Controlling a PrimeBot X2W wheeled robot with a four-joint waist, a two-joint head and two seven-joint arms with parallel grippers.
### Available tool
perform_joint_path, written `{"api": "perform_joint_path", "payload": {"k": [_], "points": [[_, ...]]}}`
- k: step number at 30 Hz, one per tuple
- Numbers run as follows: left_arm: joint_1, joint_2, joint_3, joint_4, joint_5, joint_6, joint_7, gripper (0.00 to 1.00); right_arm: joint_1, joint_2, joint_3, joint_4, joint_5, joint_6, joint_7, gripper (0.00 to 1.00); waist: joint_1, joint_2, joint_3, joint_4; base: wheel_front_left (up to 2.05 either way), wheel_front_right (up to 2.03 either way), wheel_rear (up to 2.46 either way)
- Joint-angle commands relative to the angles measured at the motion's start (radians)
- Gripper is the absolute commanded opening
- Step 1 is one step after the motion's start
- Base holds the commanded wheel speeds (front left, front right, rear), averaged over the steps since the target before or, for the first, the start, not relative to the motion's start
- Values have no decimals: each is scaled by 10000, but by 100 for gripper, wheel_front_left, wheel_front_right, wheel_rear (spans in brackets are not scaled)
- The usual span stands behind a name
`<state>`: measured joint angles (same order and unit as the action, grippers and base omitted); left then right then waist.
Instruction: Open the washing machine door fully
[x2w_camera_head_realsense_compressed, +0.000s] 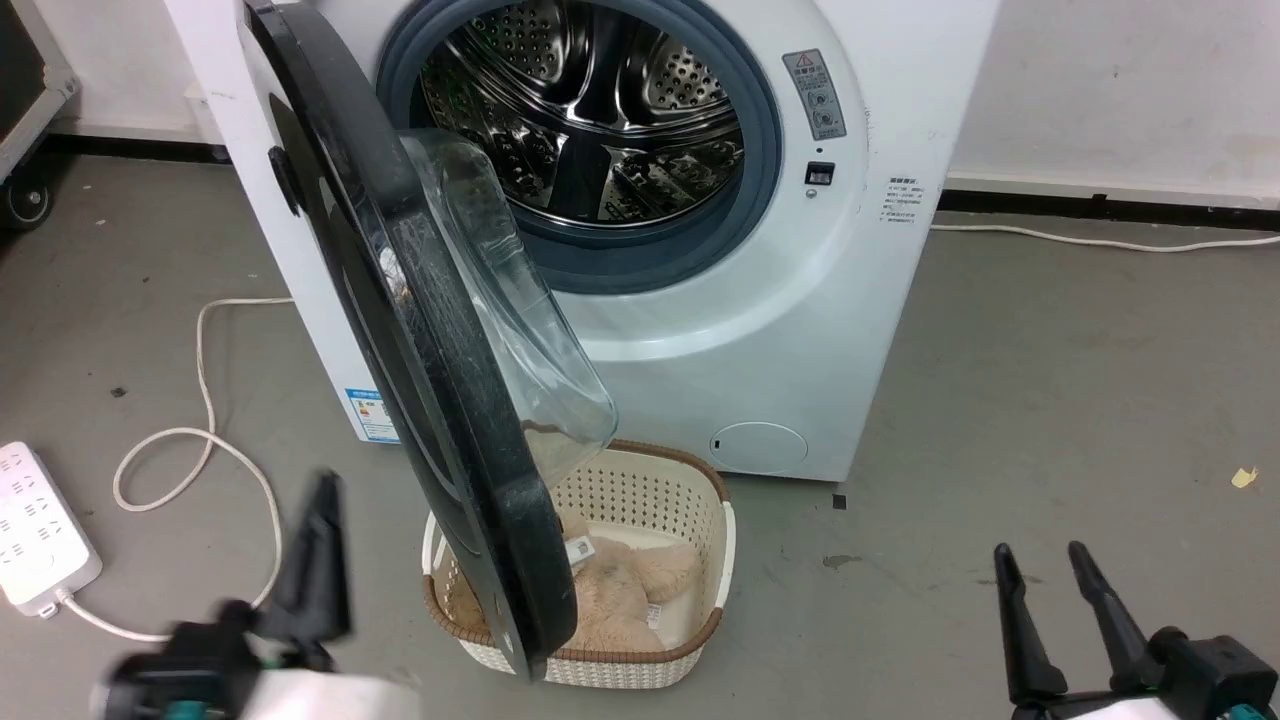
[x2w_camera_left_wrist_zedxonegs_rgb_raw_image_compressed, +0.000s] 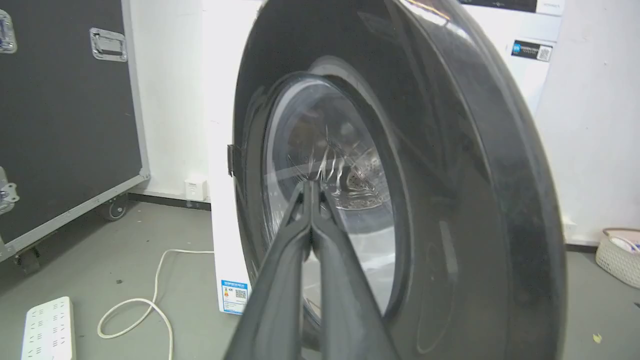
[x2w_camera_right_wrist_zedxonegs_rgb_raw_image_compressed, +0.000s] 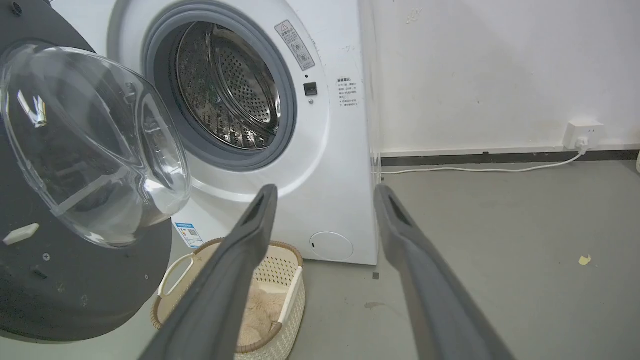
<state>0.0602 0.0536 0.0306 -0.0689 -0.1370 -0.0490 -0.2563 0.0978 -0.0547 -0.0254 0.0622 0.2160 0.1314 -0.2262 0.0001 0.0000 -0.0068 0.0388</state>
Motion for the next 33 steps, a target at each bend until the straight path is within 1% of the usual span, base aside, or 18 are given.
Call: {"api": "perform_joint_path", "payload": {"k": [1,6,9,12,15,17,21,25,28,31,33], "points": [[-180,6,119,-277,-112,117,-55,0,-96,44,49,39,26,-7,-35,100,-1,0,-7,2,0,0,0],[-894,-22,620,-2122,-600,522,-55,0,-45,44,95,91,48,-7,-60,100,-1,0,-45,60,0,0,0],[-1444,-28,601,-3111,-849,665,-55,0,-63,44,171,128,52,-7,-63,100,-1,0,-72,60,0,0,0],[-2011,-30,377,-4048,-1112,731,-55,0,-89,44,208,147,67,-7,-59,100,-1,0,-83,66,0,0,0],[-2431,-31,-118,-4743,-1320,812,122,0,-104,44,228,184,103,-7,-57,100,-1,0,-92,62,0,0,0],[-2585,-32,-646,-4956,-1951,1020,462,0,-114,45,234,220,144,-7,-56,100,-1,0,-78,60,0,0,0],[-2550,-32,-2001,-4870,-1863,969,1402,0,-129,45,286,311,247,-7,-75,100,-1,0,-48,47,0,0,0],[-2049,-32,-3384,-4114,-1731,938,1973,0,-174,45,353,397,315,-7,-105,100,-1,0,1,7,0,0,0],[-1517,-33,-4248,-3377,-2301,1128,1844,0,-205,45,364,466,344,-7,-123,100,-1,0,42,-30,0,0,0],[-1114,-33,-4872,-2397,-2369,1136,1719,0,-235,45,346,538,353,-7,-137,100,-1,0,86,-55,0,0,0],[-902,-33,-5131,-1755,-2632,1153,1618,0,-253,45,352,575,359,-7,-144,100,-1,0,131,-70,0,0,0]]}}
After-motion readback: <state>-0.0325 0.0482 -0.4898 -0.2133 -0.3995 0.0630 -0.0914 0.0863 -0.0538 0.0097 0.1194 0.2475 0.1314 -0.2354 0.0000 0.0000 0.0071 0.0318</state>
